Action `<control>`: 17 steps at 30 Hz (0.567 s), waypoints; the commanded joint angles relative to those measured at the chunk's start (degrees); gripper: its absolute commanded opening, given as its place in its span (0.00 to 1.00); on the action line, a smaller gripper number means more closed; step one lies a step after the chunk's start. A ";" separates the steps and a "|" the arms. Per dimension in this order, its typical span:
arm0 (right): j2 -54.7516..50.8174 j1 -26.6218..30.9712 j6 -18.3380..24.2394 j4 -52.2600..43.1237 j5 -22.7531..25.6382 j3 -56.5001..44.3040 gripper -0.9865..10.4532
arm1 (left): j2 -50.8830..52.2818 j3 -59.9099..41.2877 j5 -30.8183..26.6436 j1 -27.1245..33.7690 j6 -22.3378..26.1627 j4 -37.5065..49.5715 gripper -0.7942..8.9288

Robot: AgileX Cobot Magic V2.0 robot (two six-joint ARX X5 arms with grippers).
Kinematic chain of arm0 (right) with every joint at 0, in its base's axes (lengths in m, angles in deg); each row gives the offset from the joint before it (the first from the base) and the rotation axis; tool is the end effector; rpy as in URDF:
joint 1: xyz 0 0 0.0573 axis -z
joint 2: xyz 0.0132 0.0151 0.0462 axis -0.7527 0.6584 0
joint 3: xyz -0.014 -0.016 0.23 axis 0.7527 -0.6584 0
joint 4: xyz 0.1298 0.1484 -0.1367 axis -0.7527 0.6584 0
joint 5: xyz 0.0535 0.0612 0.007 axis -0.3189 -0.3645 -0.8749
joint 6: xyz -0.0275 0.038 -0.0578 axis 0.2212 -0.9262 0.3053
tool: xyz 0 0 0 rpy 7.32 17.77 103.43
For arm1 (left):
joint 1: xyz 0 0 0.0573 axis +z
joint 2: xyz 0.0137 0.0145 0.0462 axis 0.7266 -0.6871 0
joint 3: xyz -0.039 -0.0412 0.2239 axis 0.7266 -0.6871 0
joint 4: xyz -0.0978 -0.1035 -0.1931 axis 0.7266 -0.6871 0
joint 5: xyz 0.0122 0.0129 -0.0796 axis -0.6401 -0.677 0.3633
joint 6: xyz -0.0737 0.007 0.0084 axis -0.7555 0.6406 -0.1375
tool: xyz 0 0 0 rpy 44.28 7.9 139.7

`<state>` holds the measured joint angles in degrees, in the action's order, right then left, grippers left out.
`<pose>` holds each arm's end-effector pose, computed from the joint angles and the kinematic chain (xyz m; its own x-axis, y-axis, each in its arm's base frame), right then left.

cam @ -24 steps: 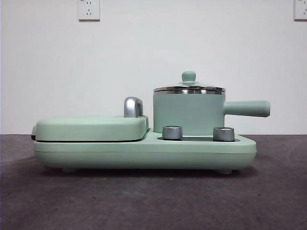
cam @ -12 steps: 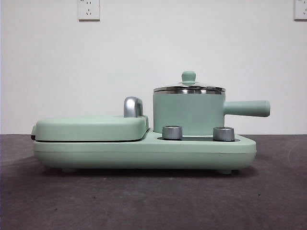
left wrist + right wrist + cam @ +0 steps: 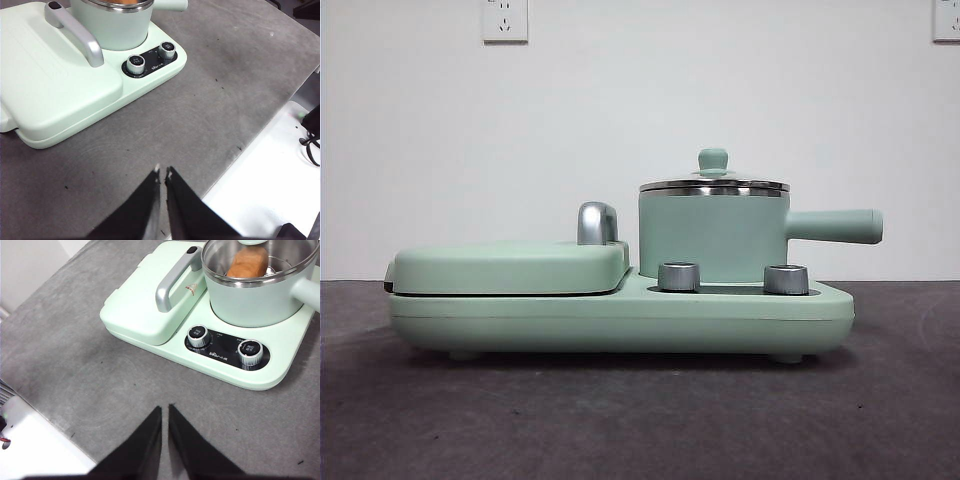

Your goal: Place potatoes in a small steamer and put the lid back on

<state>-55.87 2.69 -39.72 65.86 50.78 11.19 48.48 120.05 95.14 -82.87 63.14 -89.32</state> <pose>0.0917 0.0957 0.2842 0.6115 0.6396 -0.4658 -0.5309 0.7682 0.3579 0.0712 -0.0696 0.3039 0.5245 -0.6771 -0.5162 0.7034 0.6862 -0.1854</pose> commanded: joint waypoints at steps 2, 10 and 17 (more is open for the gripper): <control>0.13 -0.57 0.48 -0.59 0.17 0.52 0.10 | 1.44 0.24 0.09 0.85 -0.04 1.07 0.10; 0.13 -0.57 0.48 -0.59 0.17 0.52 0.10 | 8.79 -11.30 0.09 12.04 0.22 16.92 0.10; 0.13 -0.57 0.48 -0.59 0.17 0.52 0.10 | 16.96 -34.45 0.09 25.81 0.52 42.93 0.10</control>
<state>-55.87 2.69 -39.72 65.86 50.78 11.19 64.89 88.60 95.19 -58.46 63.33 -50.11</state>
